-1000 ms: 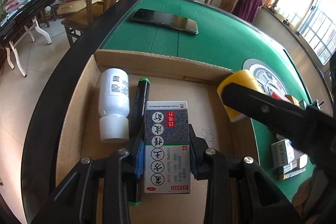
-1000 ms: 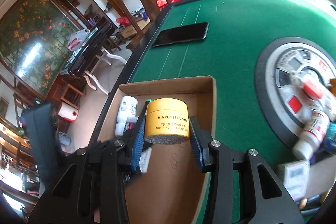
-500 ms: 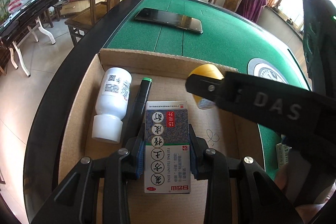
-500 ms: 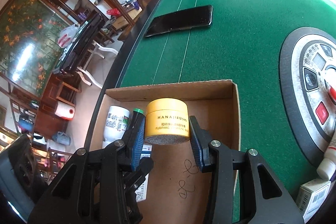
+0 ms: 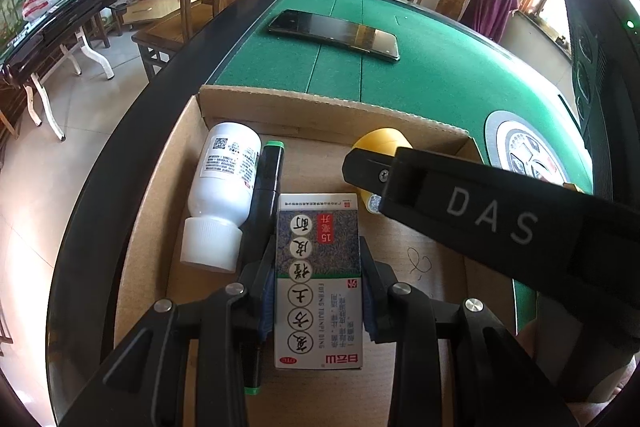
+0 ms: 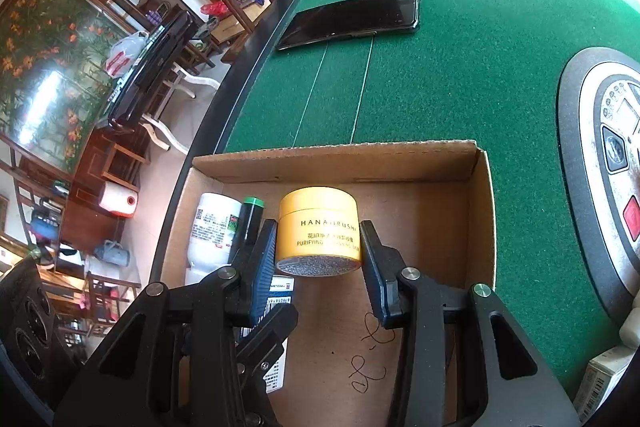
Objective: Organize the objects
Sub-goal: 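Carry the box and jar into the cardboard tray and open both tools, then grasp the yellow-capped black marker with the left tool while the right tool grasps the cream case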
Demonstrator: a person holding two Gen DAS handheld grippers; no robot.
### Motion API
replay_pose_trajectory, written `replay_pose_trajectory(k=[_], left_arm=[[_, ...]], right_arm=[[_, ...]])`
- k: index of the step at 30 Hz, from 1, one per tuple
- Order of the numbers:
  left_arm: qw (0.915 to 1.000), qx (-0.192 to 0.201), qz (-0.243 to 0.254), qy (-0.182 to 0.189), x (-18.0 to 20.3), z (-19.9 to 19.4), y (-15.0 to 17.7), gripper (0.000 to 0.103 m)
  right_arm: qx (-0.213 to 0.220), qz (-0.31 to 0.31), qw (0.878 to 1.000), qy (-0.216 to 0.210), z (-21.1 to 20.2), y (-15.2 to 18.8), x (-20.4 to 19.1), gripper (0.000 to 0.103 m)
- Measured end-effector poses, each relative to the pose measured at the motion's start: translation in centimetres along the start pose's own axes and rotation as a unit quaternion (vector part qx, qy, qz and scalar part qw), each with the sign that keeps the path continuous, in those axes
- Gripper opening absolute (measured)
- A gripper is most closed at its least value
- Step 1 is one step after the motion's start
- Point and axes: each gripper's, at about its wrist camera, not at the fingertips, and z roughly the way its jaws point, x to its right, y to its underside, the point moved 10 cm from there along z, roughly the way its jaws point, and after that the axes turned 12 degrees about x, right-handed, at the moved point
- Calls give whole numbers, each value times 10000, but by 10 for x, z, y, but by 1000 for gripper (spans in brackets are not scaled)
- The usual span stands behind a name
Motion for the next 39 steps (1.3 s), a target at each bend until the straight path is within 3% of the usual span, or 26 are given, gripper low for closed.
replay_pose_trajectory(k=[14,20,23,32,39], left_arm=[[9997,-90,-184,90,0,1,2,35],[9987,132,-391,285,2,-6,-6,49],[9982,279,-460,269,1,-10,-11,57],[9934,688,-709,580,4,-26,-25,58],[9890,969,-85,1117,51,-47,-24,58]], right_arm=[[-2,-120,9999,21,-10,-5,-2,41],[210,-139,9997,-36,-29,-8,1,41],[382,-196,9990,-117,-45,-7,3,41],[917,39,9933,-700,-114,12,16,41],[1315,74,9887,-713,-181,35,68,41]])
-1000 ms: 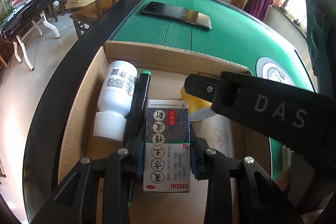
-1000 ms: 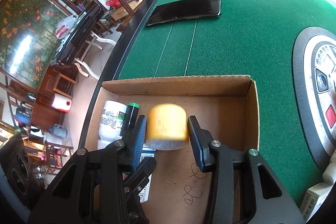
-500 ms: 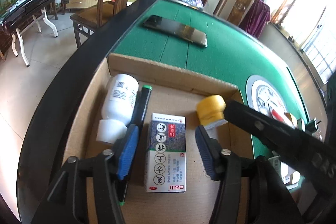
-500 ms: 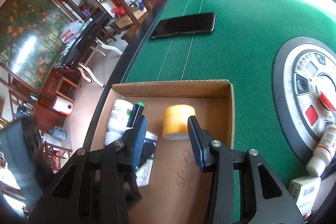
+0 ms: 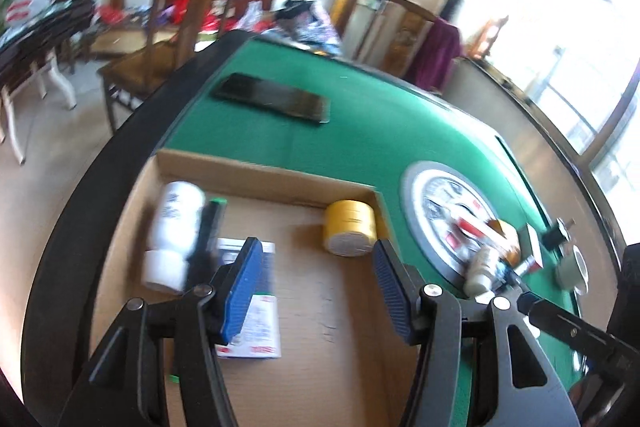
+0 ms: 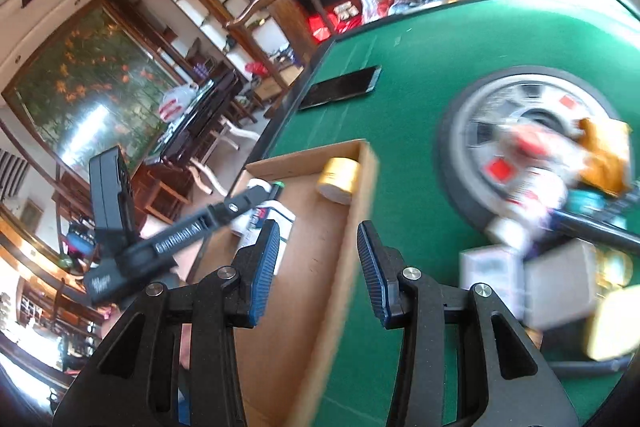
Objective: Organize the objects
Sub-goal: 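Grasp the yellow-capped black marker with the left tool while the right tool grasps the cream case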
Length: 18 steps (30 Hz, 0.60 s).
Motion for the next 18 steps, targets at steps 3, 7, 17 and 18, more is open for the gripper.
replay_pose_trajectory(k=[3,7,17,18], left_arm=[[9983,-45,340,473,33,-6,6,58],[9872,-428,843,1287,91,-9,31,59],[9608,-1191,1560,1960,162,-14,103,59],[9613,-1211,1535,1942,160,-13,103,59]], right_arm=[[135,138,9996,207,-35,3,35,41],[381,584,9957,611,-78,4,94,45],[351,1540,9799,1218,-111,27,190,52],[264,1586,9803,1145,-108,31,188,52]])
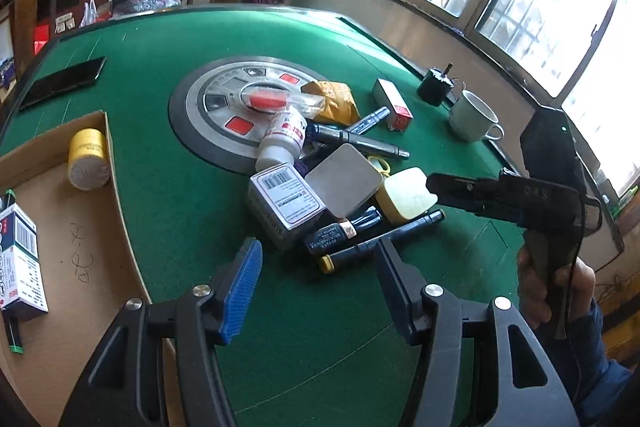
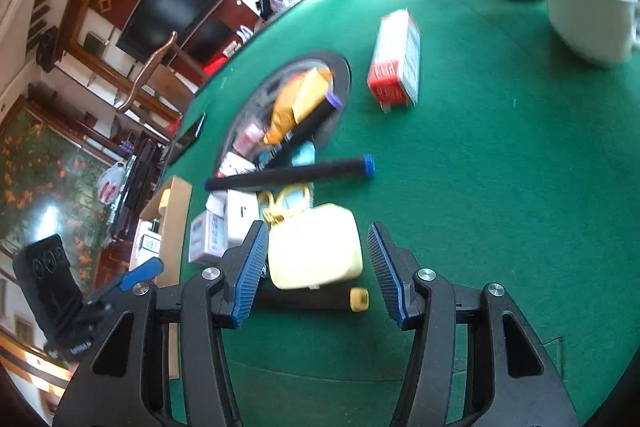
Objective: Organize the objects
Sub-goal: 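Grasp the yellow-capped black marker with the left tool while the right tool grasps the cream case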
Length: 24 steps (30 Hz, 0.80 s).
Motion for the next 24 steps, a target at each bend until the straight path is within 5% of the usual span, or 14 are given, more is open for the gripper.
replay_pose_trajectory(k=[4,10,12,15,24], left_arm=[[9998,-86,-198,25,-5,0,3,59],[9990,-432,-117,67,7,10,18,59],[9983,-571,-115,34,11,14,25,59],[9969,-783,16,27,23,21,38,59],[9830,-954,1237,-968,29,27,65,57]], right_arm=[[-268,-198,9994,-105,-1,22,-14,52],[-1469,-457,9786,-1363,-10,95,-75,52],[-1221,-544,9844,-1142,-13,89,-76,52],[-501,-1197,9912,-260,-20,62,-63,52],[-300,-1156,9928,-122,-24,50,-46,52]])
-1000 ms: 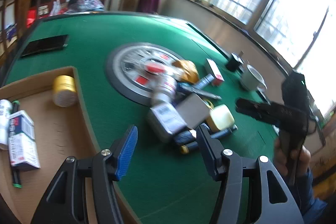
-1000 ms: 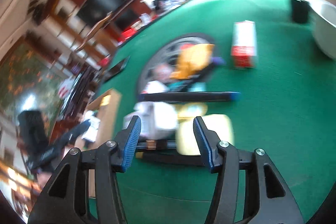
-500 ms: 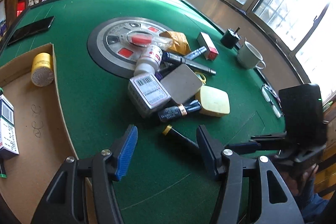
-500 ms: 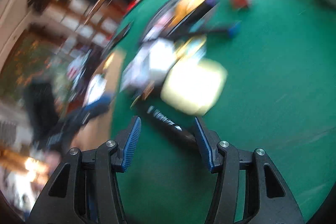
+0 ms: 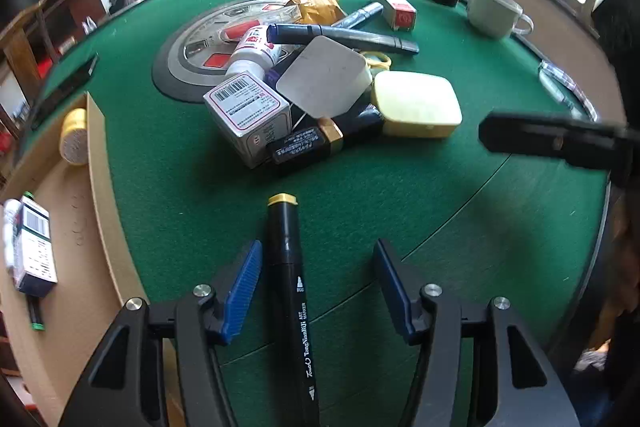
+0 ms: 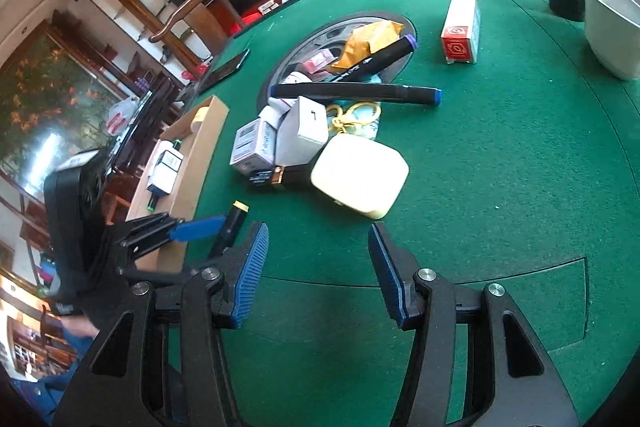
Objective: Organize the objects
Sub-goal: 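Grasp the yellow-capped black marker with the left tool while the right tool grasps the cream case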
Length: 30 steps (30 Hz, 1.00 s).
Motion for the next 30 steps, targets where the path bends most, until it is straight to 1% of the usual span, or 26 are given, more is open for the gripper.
replay_pose_trajectory(k=[1,2,3,4,5,6,10,12,14,15,16,17,19,22,24,25,26,27,28,29,30], left_arm=[[10000,53,76,-30,1,-1,0,52],[9999,106,119,-24,2,-2,-1,37],[9998,136,130,3,3,-3,-2,28],[9998,152,128,41,4,-3,-2,25],[9996,190,197,52,6,-3,-2,16],[9994,219,268,27,6,-4,-2,14],[9990,232,372,48,7,-3,-1,13],[9991,201,340,120,6,-3,-2,14],[9992,180,278,236,5,-2,-2,15],[9992,169,210,288,4,-2,-2,15],[9992,164,168,320,3,-2,-2,15],[9992,175,185,322,3,-2,-2,16],[9990,238,255,278,5,-1,-3,17],[9991,280,272,170,3,-1,-4,26],[9993,291,206,102,-3,-1,-4,39],[9994,315,138,83,-5,-1,-4,39],[9992,373,131,93,-5,-2,-4,37],[9987,435,244,60,-3,-2,-5,23],[9985,472,288,59,-1,-3,-5,14],[9984,511,260,-4,-1,-2,-7,13],[9982,526,267,-59,-2,-2,-7,13]], right_arm=[[24,-56,10000,31,-3,-1,6,52],[53,-135,9999,76,-2,-3,4,52],[81,-238,9996,126,-3,-5,4,52],[100,-324,9993,161,-2,-7,2,52],[109,-424,9989,185,0,-9,1,52],[85,-559,9982,217,2,-12,-1,52],[-94,-1253,9912,416,18,-19,-1,52],[-80,-1622,9846,643,25,-27,3,52],[-263,-1988,9777,630,38,-30,6,52],[-286,-2037,9765,649,41,-32,9,52],[-404,-2066,9763,503,47,-30,8,52],[-516,-2086,9758,410,50,-26,8,53],[-544,-2098,9757,309,54,-26,7,56],[-611,-2286,9710,351,56,-17,4,59],[-647,-2526,9642,473,58,-9,0,59],[-589,-2614,9619,538,59,-6,-2,59],[-502,-2661,9606,621,59,-5,-2,59],[-411,-2705,9591,728,58,-3,-2,59],[-364,-2687,9590,827,57,-4,-1,55],[-329,-2582,9611,920,55,-5,1,51],[-315,-2372,9668,892,52,-5,2,49]])
